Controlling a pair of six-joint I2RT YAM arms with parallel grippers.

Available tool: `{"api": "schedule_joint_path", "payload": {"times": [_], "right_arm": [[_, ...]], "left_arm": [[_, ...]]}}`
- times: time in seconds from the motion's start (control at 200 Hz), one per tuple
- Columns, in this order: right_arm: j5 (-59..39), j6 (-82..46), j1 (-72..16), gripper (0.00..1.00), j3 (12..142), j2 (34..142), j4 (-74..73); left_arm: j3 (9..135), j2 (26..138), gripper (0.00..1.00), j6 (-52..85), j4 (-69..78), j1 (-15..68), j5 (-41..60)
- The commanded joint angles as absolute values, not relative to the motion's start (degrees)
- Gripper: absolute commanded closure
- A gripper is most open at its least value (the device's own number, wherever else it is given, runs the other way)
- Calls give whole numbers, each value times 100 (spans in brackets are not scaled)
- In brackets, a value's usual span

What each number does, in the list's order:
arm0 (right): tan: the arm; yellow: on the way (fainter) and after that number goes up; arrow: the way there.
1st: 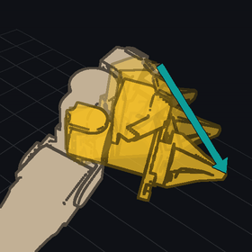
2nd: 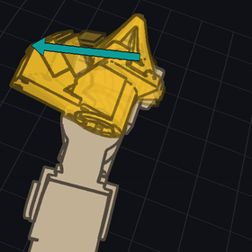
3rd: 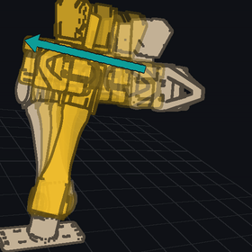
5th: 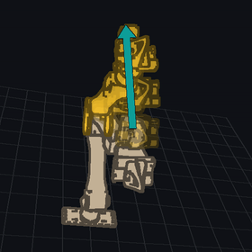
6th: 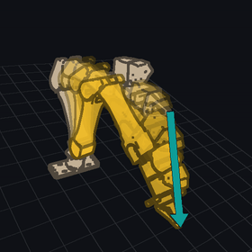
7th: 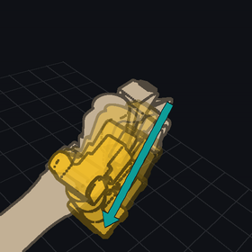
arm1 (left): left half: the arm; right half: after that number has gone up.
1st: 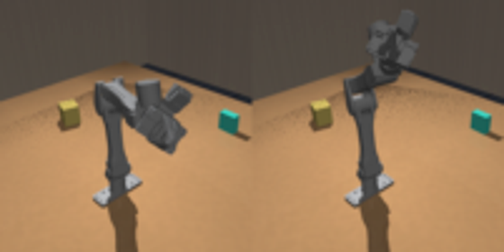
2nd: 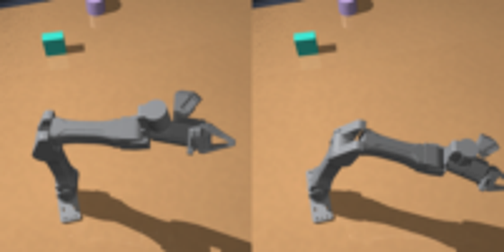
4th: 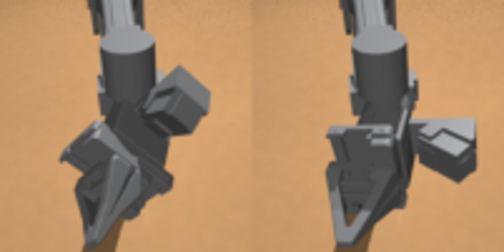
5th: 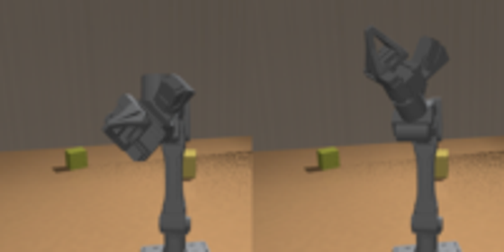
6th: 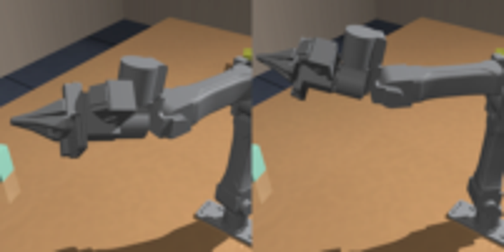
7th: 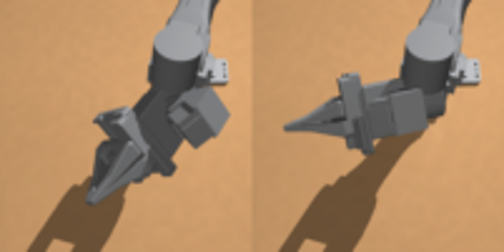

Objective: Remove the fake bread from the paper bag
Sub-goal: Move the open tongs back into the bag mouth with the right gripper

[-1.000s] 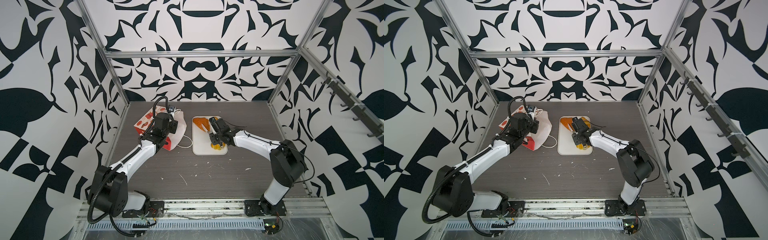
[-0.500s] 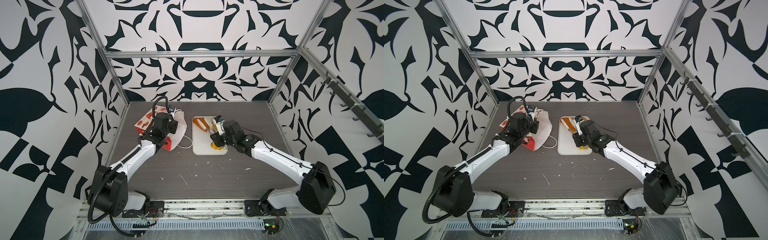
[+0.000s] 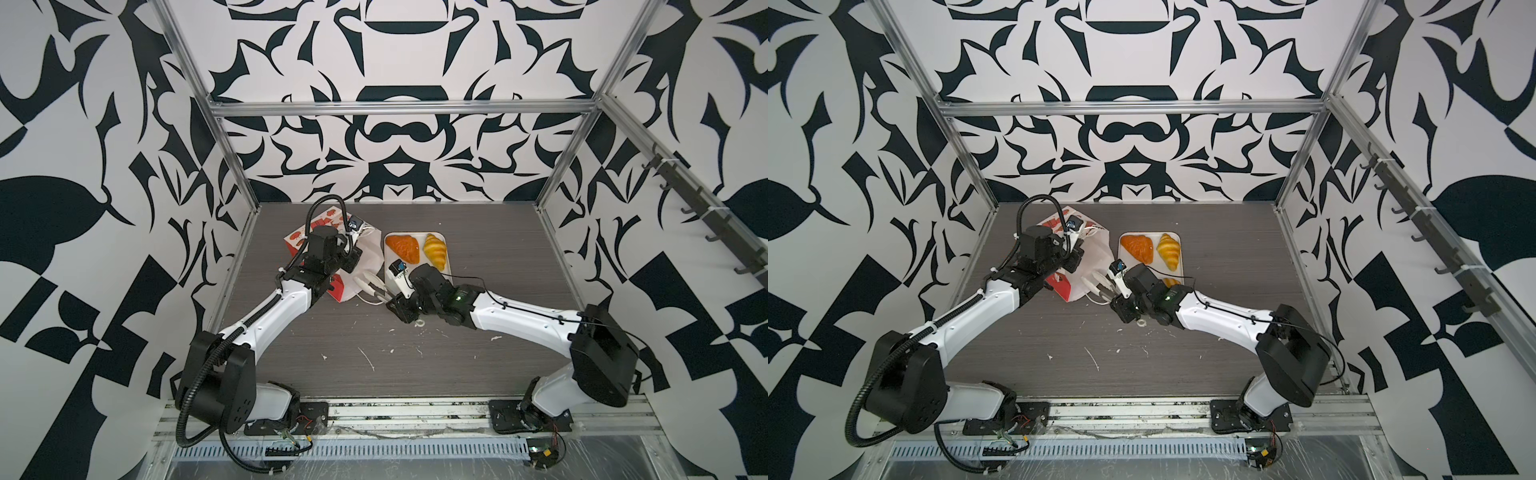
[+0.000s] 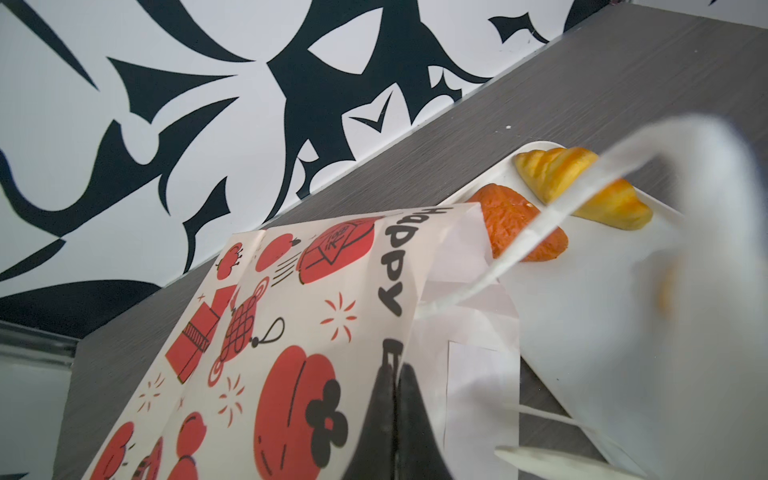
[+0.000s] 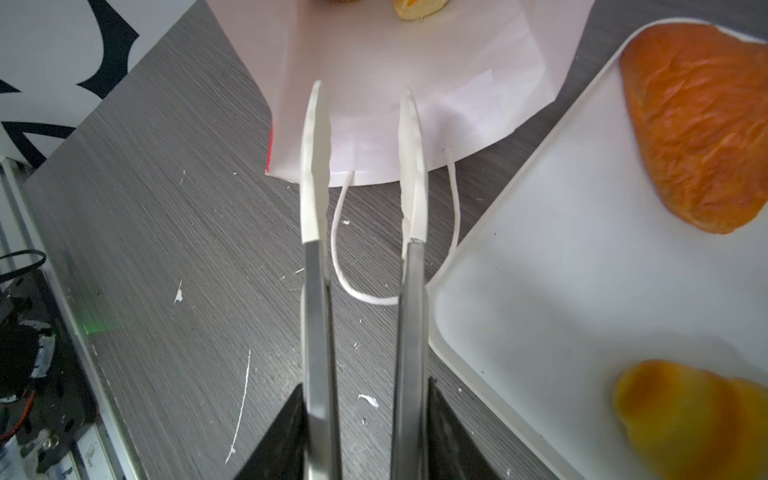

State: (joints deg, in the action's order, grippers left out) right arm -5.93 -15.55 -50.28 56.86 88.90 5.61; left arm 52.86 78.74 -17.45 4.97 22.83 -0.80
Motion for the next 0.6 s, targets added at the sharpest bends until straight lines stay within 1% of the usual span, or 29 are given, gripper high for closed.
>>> {"api": "schedule_joint_path", "payload": {"times": [0.0, 0.095, 0.33, 0.595], "right_arm": [[-574, -1822, -5039, 56, 6004, 8889, -129], [-607, -1818, -5057, 55, 6196, 9124, -234], [-228, -1631, -5152, 52, 6868, 9799, -199], [997, -829, -5467, 51, 7548, 10737, 40]], "left_arm": [[5420, 7837, 100, -2012, 431, 2266, 305], [5432, 7781, 100, -2016, 371, 2264, 372], [5484, 7721, 100, -1888, 289, 2269, 505], [5677, 7798, 100, -1684, 88, 2263, 599]]}}
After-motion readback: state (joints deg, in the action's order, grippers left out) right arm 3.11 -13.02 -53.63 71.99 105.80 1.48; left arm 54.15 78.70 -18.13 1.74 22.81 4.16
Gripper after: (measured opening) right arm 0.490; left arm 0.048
